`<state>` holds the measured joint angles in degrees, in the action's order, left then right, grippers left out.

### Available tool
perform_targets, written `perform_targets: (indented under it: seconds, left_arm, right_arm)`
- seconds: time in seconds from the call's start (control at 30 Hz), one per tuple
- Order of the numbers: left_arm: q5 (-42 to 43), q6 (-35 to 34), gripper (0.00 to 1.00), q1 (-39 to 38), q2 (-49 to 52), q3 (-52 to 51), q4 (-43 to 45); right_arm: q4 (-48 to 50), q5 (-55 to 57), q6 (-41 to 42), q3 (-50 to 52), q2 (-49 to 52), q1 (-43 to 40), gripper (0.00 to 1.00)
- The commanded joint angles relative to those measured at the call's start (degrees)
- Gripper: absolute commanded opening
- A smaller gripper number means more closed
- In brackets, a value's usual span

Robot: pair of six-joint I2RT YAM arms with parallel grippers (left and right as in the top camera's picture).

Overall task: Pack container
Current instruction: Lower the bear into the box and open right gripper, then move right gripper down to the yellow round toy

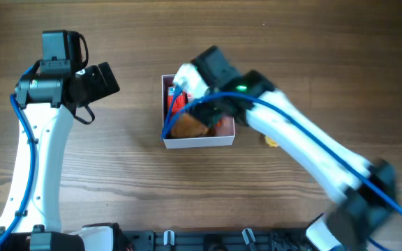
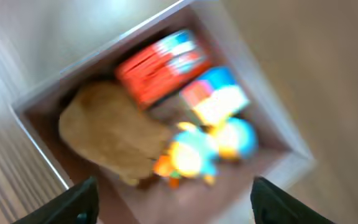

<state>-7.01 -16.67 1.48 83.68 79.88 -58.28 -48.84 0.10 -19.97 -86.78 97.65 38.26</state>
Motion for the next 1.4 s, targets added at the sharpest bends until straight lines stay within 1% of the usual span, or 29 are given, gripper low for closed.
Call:
perform_targets:
  seconds: [0.0, 0.07, 0.1, 0.13, 0.17, 0.2, 0.3, 0.37, 0.5, 0.67, 0.8, 1.07, 1.17, 1.2, 1.37]
  left_arm:
    - [-0.11, -0.68, 1.00, 0.31, 0.55, -0.15, 0.15]
    - [-0.11, -0.68, 1.00, 0.31, 0.55, -0.15, 0.13]
    - [-0.09, -0.68, 1.00, 0.31, 0.55, -0.15, 0.13]
    - [-0.09, -0.68, 1.00, 0.28, 0.55, -0.15, 0.13]
    - [-0.09, -0.68, 1.00, 0.28, 0.55, -0.15, 0.13]
    - [-0.09, -0.68, 1.00, 0.28, 0.55, -0.15, 0.13]
    - [-0.07, -0.70, 1.00, 0.28, 0.55, -0.15, 0.11]
    - [-0.07, -0.70, 1.00, 0.28, 0.55, -0.15, 0.09]
    - [-0.07, -0.70, 1.00, 0.28, 0.55, -0.15, 0.09]
    - [-0.07, -0.70, 1.00, 0.28, 0.55, -0.15, 0.13]
    - [-0.07, -0.70, 1.00, 0.28, 0.55, -0.15, 0.13]
    - [-0.07, -0.70, 1.00, 0.28, 0.55, -0.15, 0.13]
    - [-0.07, -0.70, 1.00, 0.28, 0.55, -0.15, 0.11]
    - [-0.07, -0.70, 1.00, 0.28, 0.55, -0.15, 0.11]
    - [-0.07, -0.70, 1.00, 0.28, 0.55, -0.15, 0.13]
  right_arm:
    - [-3.21, 10.99, 22.34, -2.54, -12.55, -6.88, 0.99]
    - [-6.49, 11.45, 30.80, -2.51, -15.47, -11.91, 1.00]
    - [-10.32, 10.19, 37.20, -2.49, -16.92, -17.66, 1.00]
    - [-12.87, 8.44, 39.47, -2.45, -17.05, -21.59, 1.00]
    - [-15.15, 6.32, 41.40, -1.97, -16.61, -25.44, 1.00]
    - [-16.28, 3.82, 41.59, -0.83, -15.93, -28.72, 1.00]
    - [-16.63, 0.74, 41.72, 4.17, -12.85, -32.98, 1.00]
    - [-15.30, 0.37, 43.06, 9.07, -9.51, -33.31, 1.00]
    - [-10.49, -4.61, 42.80, 17.42, -1.79, -33.24, 1.00]
    - [-7.69, -5.35, 42.47, 20.90, 6.27, -32.85, 1.00]
    - [-4.72, -5.38, 42.47, 22.40, 8.76, -31.67, 1.00]
    - [-1.68, -5.35, 42.56, 24.68, 8.76, -28.79, 0.99]
    - [-1.05, -5.33, 42.66, 24.68, 8.76, -28.68, 0.95]
    - [-0.85, -5.33, 42.64, 24.68, 8.76, -28.68, 0.90]
    - [-0.83, -5.31, 42.66, 24.68, 8.79, -28.68, 0.80]
